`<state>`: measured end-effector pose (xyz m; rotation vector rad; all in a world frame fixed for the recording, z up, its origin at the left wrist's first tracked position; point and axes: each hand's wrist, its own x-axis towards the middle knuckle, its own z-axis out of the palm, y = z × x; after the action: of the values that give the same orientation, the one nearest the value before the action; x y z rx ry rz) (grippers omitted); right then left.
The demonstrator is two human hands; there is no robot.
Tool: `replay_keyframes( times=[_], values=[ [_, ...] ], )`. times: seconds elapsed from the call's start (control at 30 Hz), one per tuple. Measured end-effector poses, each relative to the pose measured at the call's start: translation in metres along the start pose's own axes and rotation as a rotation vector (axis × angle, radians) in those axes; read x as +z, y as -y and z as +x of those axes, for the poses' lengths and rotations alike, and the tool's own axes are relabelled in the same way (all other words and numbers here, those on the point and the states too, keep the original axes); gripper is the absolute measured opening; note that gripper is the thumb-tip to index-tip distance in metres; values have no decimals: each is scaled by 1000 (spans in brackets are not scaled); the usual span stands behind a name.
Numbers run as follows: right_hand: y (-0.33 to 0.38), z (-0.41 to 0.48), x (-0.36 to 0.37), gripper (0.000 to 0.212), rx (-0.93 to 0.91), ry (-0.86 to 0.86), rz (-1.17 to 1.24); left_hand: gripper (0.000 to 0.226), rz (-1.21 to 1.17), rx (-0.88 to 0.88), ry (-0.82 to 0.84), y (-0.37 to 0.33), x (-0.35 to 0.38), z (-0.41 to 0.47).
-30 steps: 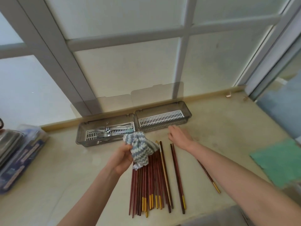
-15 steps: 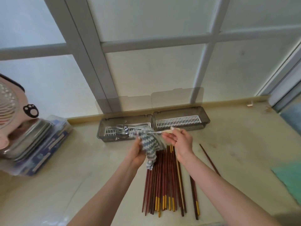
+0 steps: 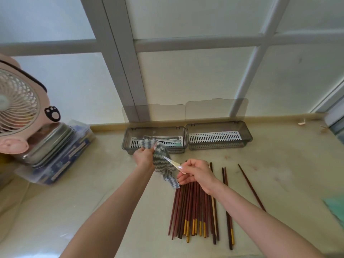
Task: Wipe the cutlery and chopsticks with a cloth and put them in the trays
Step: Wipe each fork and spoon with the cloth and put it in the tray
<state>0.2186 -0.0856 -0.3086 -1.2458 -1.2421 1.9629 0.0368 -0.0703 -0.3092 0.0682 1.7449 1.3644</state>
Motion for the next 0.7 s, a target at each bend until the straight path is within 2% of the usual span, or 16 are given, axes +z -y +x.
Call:
replay_keyframes(
  times=[0.17,0.27,0.37,0.4,0.47,0.57,0.63,0.7],
  values=[
    [6,2,10,2,-26,2,7,6,-10,53,-101,-5,-3,7],
    [7,-1,9,2,-46,-9,-22,23,-111,35,-155,-4,-10,10],
    [8,-7,-4,2,-71,-68,9,30,-250,-24,-204,-4,-27,26],
    [8,-8,-9,2,-85,-99,45,32,-264,-53,-125,-2,-32,30],
    [9,-5,-14,3,-105,-152,119,33,-225,-116,157,6,-35,26],
    [5,3,-4,6,-86,-140,159,24,-112,-128,495,17,-23,5],
    [-1,5,6,4,-66,-116,144,23,-134,-94,554,18,-14,-3],
    [-7,7,10,4,-57,-111,125,19,-129,-33,521,17,-8,-6]
  ],
)
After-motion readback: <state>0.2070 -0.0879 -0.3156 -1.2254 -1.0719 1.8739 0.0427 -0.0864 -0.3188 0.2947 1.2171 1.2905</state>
